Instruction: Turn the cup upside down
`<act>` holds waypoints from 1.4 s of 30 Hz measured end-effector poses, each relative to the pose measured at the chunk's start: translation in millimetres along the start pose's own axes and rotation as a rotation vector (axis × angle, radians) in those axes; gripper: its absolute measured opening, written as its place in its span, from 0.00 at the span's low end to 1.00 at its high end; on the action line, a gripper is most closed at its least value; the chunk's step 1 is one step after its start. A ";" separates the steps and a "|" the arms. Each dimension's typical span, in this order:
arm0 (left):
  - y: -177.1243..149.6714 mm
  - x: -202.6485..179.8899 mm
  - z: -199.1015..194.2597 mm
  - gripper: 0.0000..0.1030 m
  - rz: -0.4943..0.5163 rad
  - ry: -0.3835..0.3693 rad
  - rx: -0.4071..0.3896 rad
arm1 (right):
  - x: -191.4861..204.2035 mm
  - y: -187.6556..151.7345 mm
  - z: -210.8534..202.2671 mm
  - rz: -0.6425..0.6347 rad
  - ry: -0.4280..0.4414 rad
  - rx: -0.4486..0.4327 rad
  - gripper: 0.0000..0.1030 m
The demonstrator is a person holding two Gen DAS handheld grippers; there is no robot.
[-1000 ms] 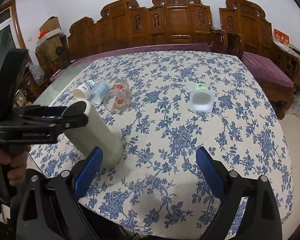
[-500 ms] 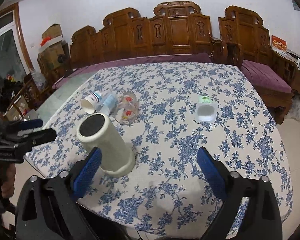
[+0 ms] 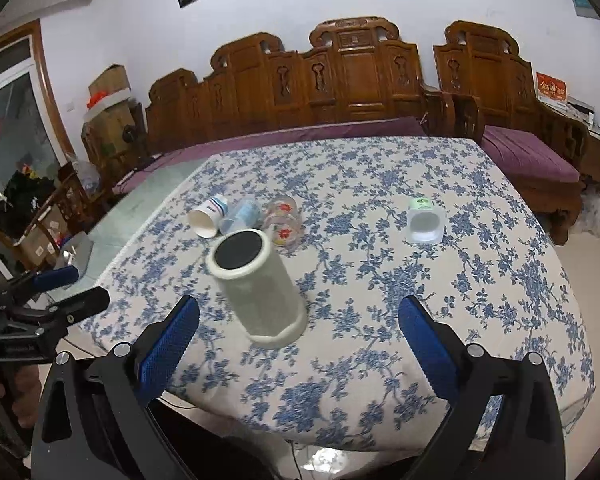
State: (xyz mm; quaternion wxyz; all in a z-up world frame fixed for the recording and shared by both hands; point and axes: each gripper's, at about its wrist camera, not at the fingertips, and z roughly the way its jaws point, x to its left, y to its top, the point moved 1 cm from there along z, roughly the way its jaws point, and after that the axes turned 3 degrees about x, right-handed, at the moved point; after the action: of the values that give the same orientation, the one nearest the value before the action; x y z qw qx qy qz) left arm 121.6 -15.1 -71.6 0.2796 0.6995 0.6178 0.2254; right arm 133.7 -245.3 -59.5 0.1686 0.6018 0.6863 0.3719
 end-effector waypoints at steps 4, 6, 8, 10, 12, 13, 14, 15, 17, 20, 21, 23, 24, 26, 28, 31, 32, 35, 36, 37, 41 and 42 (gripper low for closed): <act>-7.4 1.7 -22.1 0.92 0.001 0.016 -0.053 | 14.3 -4.2 -16.1 -0.009 -0.003 -0.038 0.98; -10.6 2.5 -35.6 0.92 -0.001 0.024 -0.085 | 23.7 -5.8 -27.3 -0.025 -0.028 -0.072 0.98; -12.0 3.4 -49.0 0.92 -0.008 0.026 -0.116 | 31.2 -6.8 -38.2 -0.040 -0.047 -0.108 0.98; -12.5 4.0 -65.2 0.92 -0.015 0.031 -0.158 | 36.6 -7.1 -51.7 -0.039 -0.050 -0.146 0.98; -13.2 3.4 -78.4 0.92 -0.019 0.035 -0.193 | 41.7 -6.9 -65.1 -0.044 -0.051 -0.180 0.98; -13.4 2.8 -85.2 0.92 -0.020 0.035 -0.211 | 43.6 -6.7 -70.1 -0.048 -0.052 -0.192 0.98; -13.6 1.6 -90.2 0.92 -0.020 0.036 -0.224 | 45.7 -6.8 -76.3 -0.052 -0.051 -0.208 0.98; -13.9 0.4 -97.2 0.92 -0.019 0.038 -0.243 | 47.3 -6.5 -81.8 -0.055 -0.050 -0.221 0.98; -14.6 -2.0 -108.8 0.92 -0.018 0.047 -0.279 | 50.4 -6.2 -92.9 -0.056 -0.044 -0.248 0.97; -16.2 -4.8 -121.0 0.92 -0.017 0.049 -0.315 | 53.8 -5.6 -103.8 -0.060 -0.045 -0.274 0.97; -16.7 -5.2 -123.1 0.92 -0.018 0.047 -0.320 | 54.7 -5.6 -106.3 -0.061 -0.045 -0.280 0.97; -16.6 -7.2 -126.5 0.92 -0.015 0.050 -0.331 | 55.2 -5.1 -110.1 -0.062 -0.044 -0.288 0.98; -16.8 -8.1 -127.9 0.92 -0.013 0.054 -0.336 | 56.3 -4.7 -110.4 -0.061 -0.043 -0.289 0.98; -17.3 -9.3 -129.4 0.92 -0.011 0.057 -0.342 | 56.2 -4.6 -110.7 -0.061 -0.045 -0.291 0.98; -18.2 -9.7 -129.9 0.92 -0.011 0.056 -0.341 | 55.6 -4.8 -111.6 -0.060 -0.047 -0.290 0.97; -18.9 -10.6 -130.2 0.92 -0.012 0.059 -0.340 | 55.3 -4.1 -112.5 -0.056 -0.046 -0.289 0.97; -19.1 -10.8 -130.5 0.92 -0.012 0.060 -0.340 | 55.2 -3.9 -112.7 -0.056 -0.046 -0.289 0.97; -19.6 -11.0 -130.4 0.92 -0.015 0.062 -0.339 | 55.0 -3.8 -112.7 -0.058 -0.045 -0.289 0.97; -19.7 -11.1 -130.5 0.92 -0.017 0.063 -0.339 | 55.2 -4.0 -112.5 -0.057 -0.047 -0.290 0.97; -20.1 -10.7 -130.6 0.92 -0.017 0.064 -0.339 | 55.2 -3.9 -112.4 -0.057 -0.046 -0.290 0.97; -20.8 -10.3 -129.6 0.92 -0.019 0.071 -0.337 | 55.4 -3.3 -111.4 -0.058 -0.042 -0.291 0.97; -20.6 -10.6 -129.3 0.92 -0.020 0.073 -0.337 | 55.3 -2.9 -110.9 -0.056 -0.039 -0.291 0.98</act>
State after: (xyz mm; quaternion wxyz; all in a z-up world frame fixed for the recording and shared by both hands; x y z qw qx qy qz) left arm 19.5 -9.4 10.9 0.3724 0.6279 0.5879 0.3485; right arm 44.3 -226.8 24.3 0.2777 0.5589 0.6383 0.4507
